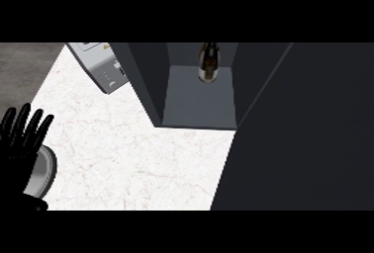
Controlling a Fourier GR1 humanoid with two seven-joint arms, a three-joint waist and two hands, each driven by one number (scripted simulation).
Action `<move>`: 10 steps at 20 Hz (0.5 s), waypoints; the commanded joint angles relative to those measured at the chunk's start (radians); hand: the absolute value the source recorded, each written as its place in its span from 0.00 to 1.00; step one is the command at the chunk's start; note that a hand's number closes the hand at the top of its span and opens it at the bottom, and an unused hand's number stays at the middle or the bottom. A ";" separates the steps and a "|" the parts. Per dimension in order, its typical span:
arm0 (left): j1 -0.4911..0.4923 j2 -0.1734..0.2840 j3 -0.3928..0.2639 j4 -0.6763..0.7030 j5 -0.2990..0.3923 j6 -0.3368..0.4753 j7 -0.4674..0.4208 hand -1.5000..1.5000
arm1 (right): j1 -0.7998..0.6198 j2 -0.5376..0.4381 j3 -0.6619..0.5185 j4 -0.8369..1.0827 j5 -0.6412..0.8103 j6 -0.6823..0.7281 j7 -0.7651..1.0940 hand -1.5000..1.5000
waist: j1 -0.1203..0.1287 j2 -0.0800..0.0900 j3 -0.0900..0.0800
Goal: Pick up the wine, place it into the cabinet and close the cabinet
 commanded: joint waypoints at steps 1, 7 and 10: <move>-0.020 0.016 0.024 0.032 0.007 -0.018 0.005 0.00 | -0.115 0.166 0.151 -0.048 -0.069 -0.031 0.115 1.00 | 0.009 0.004 -0.001; -0.003 0.033 0.028 0.041 0.022 -0.062 0.019 0.00 | -0.300 0.311 0.124 0.093 -0.077 -0.059 0.222 1.00 | 0.039 0.004 -0.002; -0.029 0.038 0.033 0.061 0.012 -0.061 0.024 0.00 | -0.468 0.416 0.113 0.183 -0.057 -0.081 0.325 1.00 | 0.027 0.001 -0.003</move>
